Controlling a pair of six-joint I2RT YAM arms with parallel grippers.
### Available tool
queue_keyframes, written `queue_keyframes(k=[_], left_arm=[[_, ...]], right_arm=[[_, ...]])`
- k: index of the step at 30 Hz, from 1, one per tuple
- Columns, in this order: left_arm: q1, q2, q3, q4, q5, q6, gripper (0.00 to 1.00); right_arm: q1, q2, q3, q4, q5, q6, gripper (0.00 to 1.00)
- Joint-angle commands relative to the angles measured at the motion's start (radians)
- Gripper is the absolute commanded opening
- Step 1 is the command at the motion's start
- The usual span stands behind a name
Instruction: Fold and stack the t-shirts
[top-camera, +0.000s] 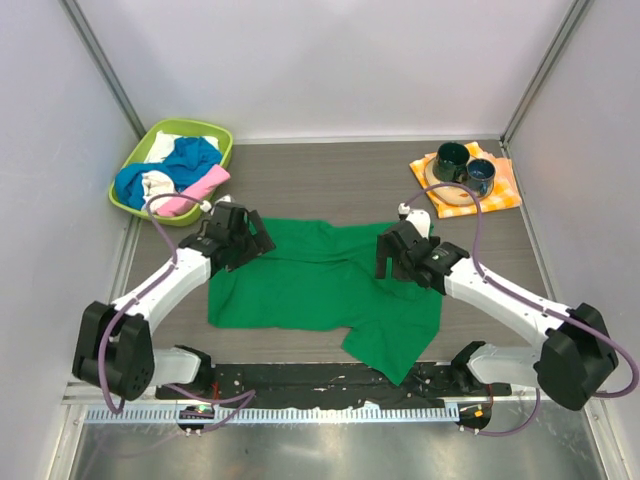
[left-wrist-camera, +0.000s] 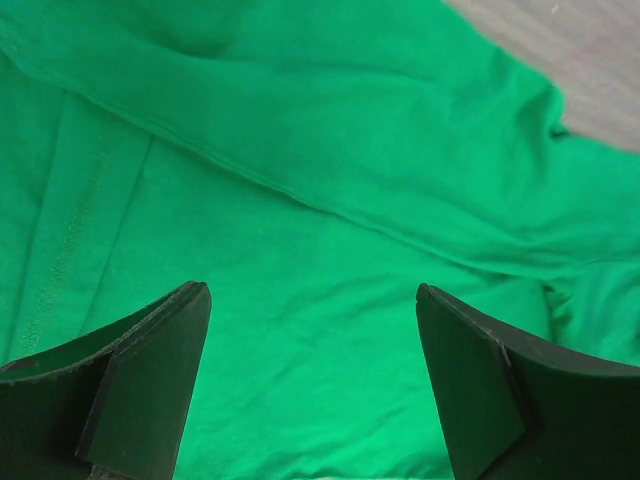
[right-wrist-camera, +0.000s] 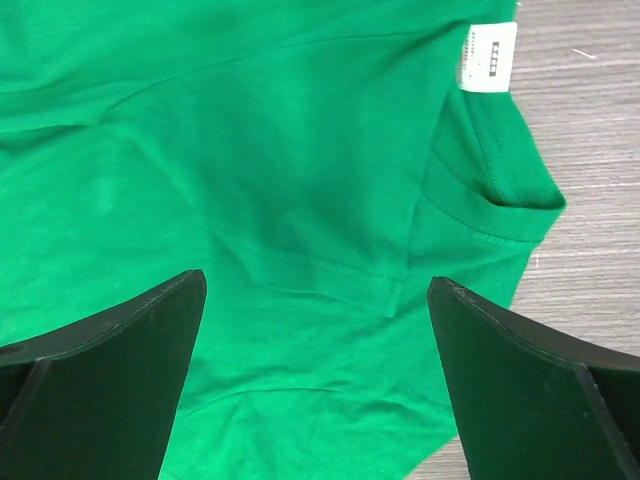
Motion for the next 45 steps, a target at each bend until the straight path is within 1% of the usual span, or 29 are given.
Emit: queue_keyframes(k=[1,4,14,19,21,25,27,28,32,34,37,42,45], left_arm=[[-0.048,0.1,0.063,-0.039,-0.017,0.046,0.88],[-0.085,0.154,0.089,-0.062,-0.052,0.056,0.88],[-0.094,0.356,0.127,-0.05,-0.098,0.053,0.88],[-0.094,0.505,0.176,-0.021,-0.11,0.046,0.88],[-0.094,0.577,0.218,-0.018,-0.106,0.04,0.88],[-0.088,0.674,0.302,-0.013,-0.098,0.034,0.88],[-0.071,0.709,0.368,-0.032,-0.089,0.043,0.89],[-0.064,0.737,0.415,-0.039,-0.086,0.048,0.88],[-0.012,0.789,0.517,-0.081,-0.073,0.079,0.88],[0.021,0.794,0.544,-0.095,-0.053,0.094,0.88],[0.045,0.763,0.535,-0.096,-0.058,0.111,0.89],[0.044,0.665,0.492,-0.09,-0.054,0.111,0.89],[0.021,0.583,0.434,-0.082,-0.052,0.099,0.89]], right_arm=[[-0.013,0.074,-0.011,0.032,0.092,0.072,1.0],[-0.021,0.114,-0.03,0.084,0.077,0.077,1.0],[-0.128,0.319,-0.058,0.257,-0.052,0.037,1.0],[-0.176,0.47,-0.002,0.28,-0.084,-0.012,1.0],[-0.196,0.511,0.034,0.279,-0.081,-0.02,1.0],[-0.237,0.633,0.119,0.273,-0.096,-0.041,1.0],[-0.263,0.663,0.183,0.25,-0.098,-0.058,1.0],[-0.268,0.681,0.199,0.244,-0.09,-0.061,1.0],[-0.317,0.701,0.246,0.24,-0.083,-0.069,1.0],[-0.331,0.698,0.265,0.231,-0.052,-0.078,1.0],[-0.331,0.662,0.271,0.222,-0.015,-0.086,0.99],[-0.326,0.596,0.274,0.19,-0.009,-0.086,0.99],[-0.292,0.538,0.257,0.164,-0.001,-0.089,0.99]])
